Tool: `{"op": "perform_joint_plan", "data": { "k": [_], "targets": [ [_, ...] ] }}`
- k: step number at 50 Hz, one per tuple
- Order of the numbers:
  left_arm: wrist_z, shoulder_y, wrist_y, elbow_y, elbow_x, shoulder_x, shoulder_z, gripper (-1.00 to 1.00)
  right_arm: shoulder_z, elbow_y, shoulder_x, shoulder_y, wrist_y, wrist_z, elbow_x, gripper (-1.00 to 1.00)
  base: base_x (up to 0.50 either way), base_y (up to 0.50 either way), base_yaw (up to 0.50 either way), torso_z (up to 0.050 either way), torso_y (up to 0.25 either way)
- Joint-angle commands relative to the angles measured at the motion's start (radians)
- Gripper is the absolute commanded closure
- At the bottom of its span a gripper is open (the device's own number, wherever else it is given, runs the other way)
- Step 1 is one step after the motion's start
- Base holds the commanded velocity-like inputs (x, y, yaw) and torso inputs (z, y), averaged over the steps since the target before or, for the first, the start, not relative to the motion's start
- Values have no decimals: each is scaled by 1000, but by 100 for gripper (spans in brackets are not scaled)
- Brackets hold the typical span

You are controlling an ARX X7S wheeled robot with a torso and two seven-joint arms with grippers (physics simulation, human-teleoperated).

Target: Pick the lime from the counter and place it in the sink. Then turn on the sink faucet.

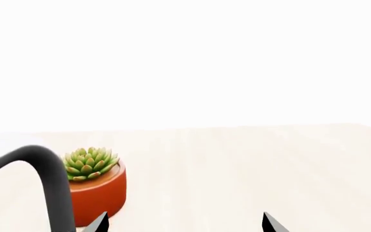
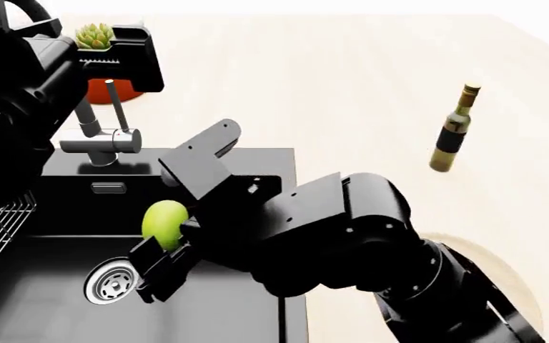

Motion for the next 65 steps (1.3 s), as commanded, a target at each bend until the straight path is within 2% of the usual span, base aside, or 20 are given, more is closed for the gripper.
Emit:
{"op": "perform_joint_plan", "data": {
  "k": [1,9,10,25,31,40,47,58,65],
  "targets": [
    [1,8,5,2,2,-3,2,-100,-25,47,-11,20,30,37,31,100,0,0,0,0,0],
    [9,9,9,-6,9,-1,7,-100,-41,63,-11,36,56,66,75,100,0,0,0,0,0],
    [10,10,9,-6,8,-2,6,-100,-39,84,-16,49,75,85,104,-100,0,0,0,0,0],
    [4,15,12,0,2,-7,5,-100,-43,68,-2,55,46,95,134,-100,0,0,0,0,0],
    [7,22,19,0,6,-8,5,-100,68,41,50,78,-36,115,169,-100,0,0,0,0,0],
    [16,30,29,-8,22,-3,12,-100,139,118,163,163,-127,13,45,-100,0,0,0,0,0],
    [13,33,33,5,21,-7,9,-100,122,193,233,216,-180,-70,-84,-100,0,0,0,0,0],
    [18,44,46,5,39,-2,17,-100,65,378,253,275,-255,-190,-229,-100,0,0,0,0,0],
    [51,43,71,-29,76,9,27,-100,136,481,252,371,-351,-206,-259,-100,0,0,0,0,0]
  ]
}}
